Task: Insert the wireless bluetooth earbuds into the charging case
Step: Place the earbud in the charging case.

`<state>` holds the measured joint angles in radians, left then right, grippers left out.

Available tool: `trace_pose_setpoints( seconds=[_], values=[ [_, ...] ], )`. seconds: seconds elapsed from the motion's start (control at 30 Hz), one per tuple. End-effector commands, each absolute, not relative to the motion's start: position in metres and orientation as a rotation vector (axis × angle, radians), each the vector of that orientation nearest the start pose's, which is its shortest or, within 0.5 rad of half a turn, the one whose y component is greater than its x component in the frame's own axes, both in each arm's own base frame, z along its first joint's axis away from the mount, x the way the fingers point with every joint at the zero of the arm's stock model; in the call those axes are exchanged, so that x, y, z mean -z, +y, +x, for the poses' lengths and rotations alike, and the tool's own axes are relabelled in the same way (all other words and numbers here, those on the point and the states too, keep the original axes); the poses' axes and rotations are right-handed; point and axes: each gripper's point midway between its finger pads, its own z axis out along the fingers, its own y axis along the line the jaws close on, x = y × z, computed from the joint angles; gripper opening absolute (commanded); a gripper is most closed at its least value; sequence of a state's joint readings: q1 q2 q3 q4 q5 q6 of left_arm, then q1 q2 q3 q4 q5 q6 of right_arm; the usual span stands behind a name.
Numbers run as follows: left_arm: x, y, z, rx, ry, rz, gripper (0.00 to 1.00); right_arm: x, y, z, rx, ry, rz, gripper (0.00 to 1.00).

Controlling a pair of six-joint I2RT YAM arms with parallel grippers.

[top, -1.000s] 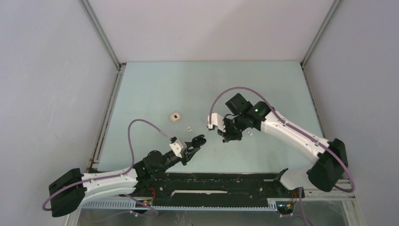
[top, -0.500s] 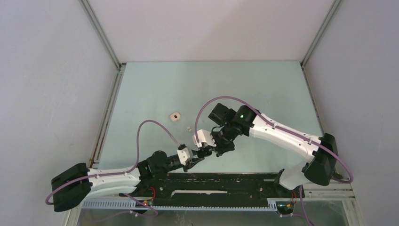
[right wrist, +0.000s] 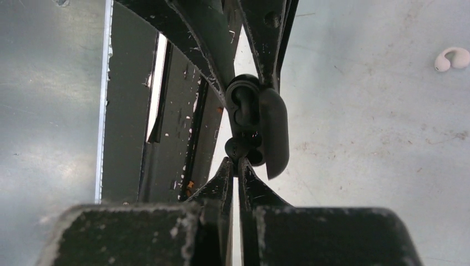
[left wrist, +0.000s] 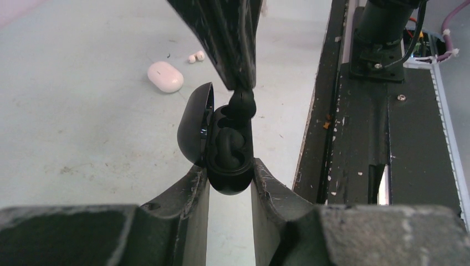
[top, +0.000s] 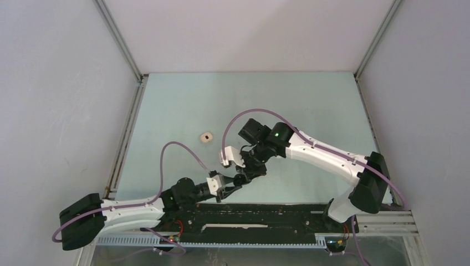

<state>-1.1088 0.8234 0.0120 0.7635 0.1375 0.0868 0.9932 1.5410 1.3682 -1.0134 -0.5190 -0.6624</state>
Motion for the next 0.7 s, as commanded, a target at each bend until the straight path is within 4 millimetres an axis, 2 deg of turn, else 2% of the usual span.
trace_pose_setpoints(
  seconds=[0.0, 0.67],
  values=[
    [-0.1238, -0.2751, 0.1080, 0.918, 1.269, 1.039, 0.00, -0.1747, 0.3257, 0.1238, -0.864, 1.697, -2.080, 0.00],
    [-0.1289, -0.2745, 0.1036, 0.941, 1.238, 1.039, 0.00, -0.1653, 0.3262, 0.1316, -0.806, 1.734, -2.084, 0.00]
  ],
)
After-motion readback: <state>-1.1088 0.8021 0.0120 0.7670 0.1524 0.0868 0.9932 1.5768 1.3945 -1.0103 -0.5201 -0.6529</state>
